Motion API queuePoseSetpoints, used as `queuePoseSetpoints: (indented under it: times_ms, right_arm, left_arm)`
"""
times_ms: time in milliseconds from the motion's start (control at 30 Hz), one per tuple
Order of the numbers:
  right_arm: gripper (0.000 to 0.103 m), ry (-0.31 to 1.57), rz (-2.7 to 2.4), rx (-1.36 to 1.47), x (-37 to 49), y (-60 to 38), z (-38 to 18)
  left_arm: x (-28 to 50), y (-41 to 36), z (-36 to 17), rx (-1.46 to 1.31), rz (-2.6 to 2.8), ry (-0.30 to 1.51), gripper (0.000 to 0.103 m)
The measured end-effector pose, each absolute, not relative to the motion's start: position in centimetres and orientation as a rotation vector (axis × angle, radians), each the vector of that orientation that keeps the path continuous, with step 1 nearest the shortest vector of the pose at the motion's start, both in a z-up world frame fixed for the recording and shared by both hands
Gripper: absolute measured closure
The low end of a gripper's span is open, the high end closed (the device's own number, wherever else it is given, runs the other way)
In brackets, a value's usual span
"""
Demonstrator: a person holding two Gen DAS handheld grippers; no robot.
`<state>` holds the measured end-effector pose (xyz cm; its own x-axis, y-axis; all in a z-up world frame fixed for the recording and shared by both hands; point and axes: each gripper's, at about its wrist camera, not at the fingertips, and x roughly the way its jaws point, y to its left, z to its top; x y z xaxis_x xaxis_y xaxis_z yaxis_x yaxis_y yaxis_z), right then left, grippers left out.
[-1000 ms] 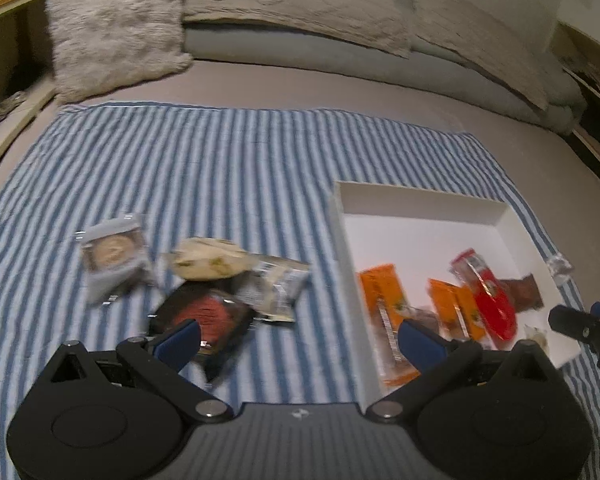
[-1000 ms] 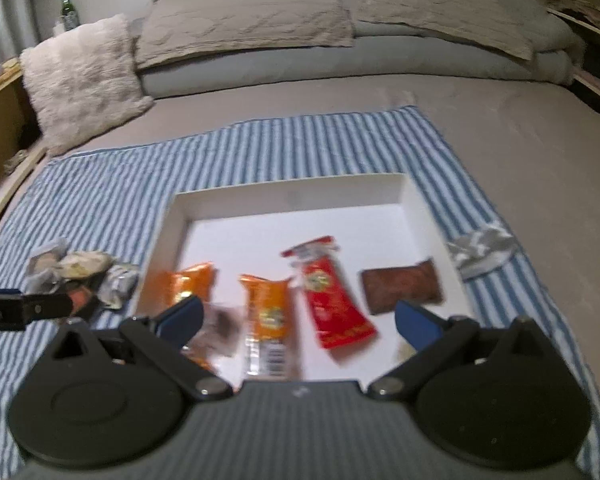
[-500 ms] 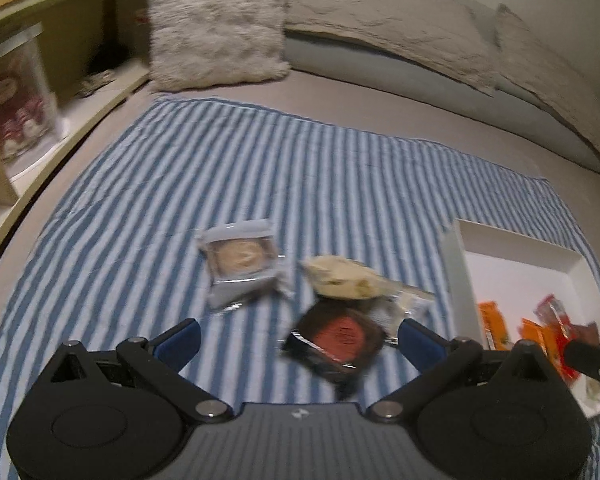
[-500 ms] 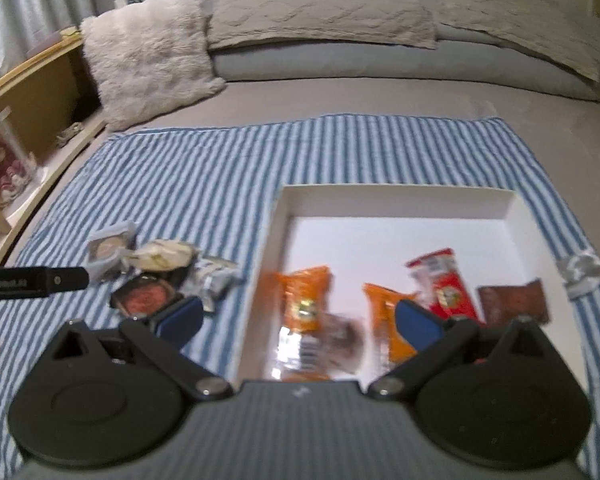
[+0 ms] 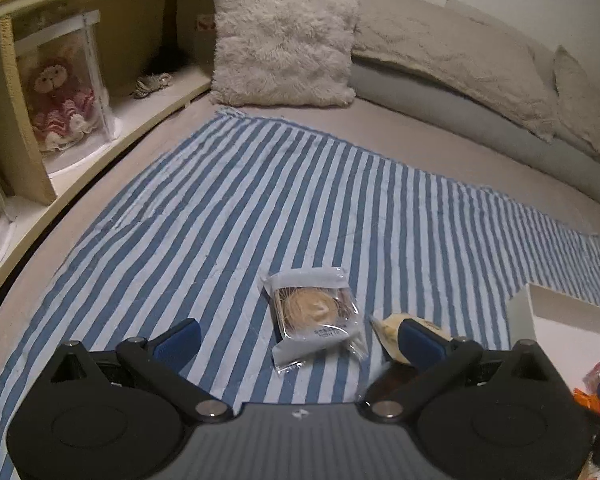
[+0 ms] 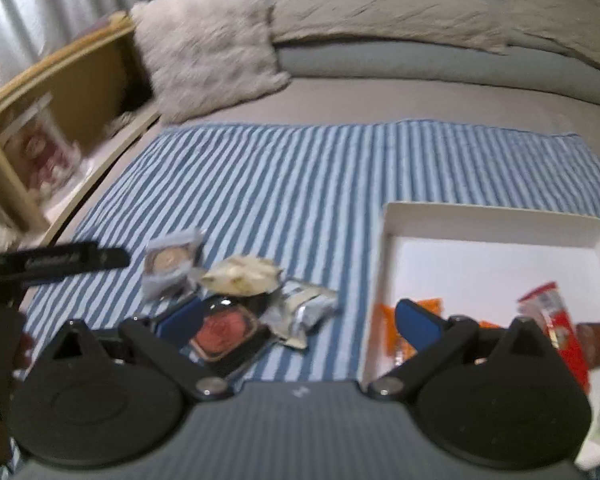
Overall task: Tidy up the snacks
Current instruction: 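Grasp the clear cookie packet with the left tool while the right tool grasps the dark red-printed packet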
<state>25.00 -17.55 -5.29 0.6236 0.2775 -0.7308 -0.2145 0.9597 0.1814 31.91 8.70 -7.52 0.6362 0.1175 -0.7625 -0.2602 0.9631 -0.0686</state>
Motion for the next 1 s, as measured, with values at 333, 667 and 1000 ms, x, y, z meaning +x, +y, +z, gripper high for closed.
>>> queuePoseSetpoints:
  times_ms: [333, 667, 1000]
  right_arm:
    - [0.011, 0.895, 0.472, -0.034, 28.0, -13.6, -8.1]
    - [0.012, 0.891, 0.692, -0.235, 29.4, -9.6, -10.4]
    - [0.012, 0.948, 0.715, -0.398, 31.1, -7.0, -13.6]
  left_arm:
    - [36.6, 9.4, -11.2, -0.199, 0.206, 0.955, 0.000]
    - [39.9, 9.5, -13.5, -0.166, 0.212, 0.993, 0.001]
    - [41.1, 10.2, -15.3, -0.245, 0.225, 1.033, 0.015]
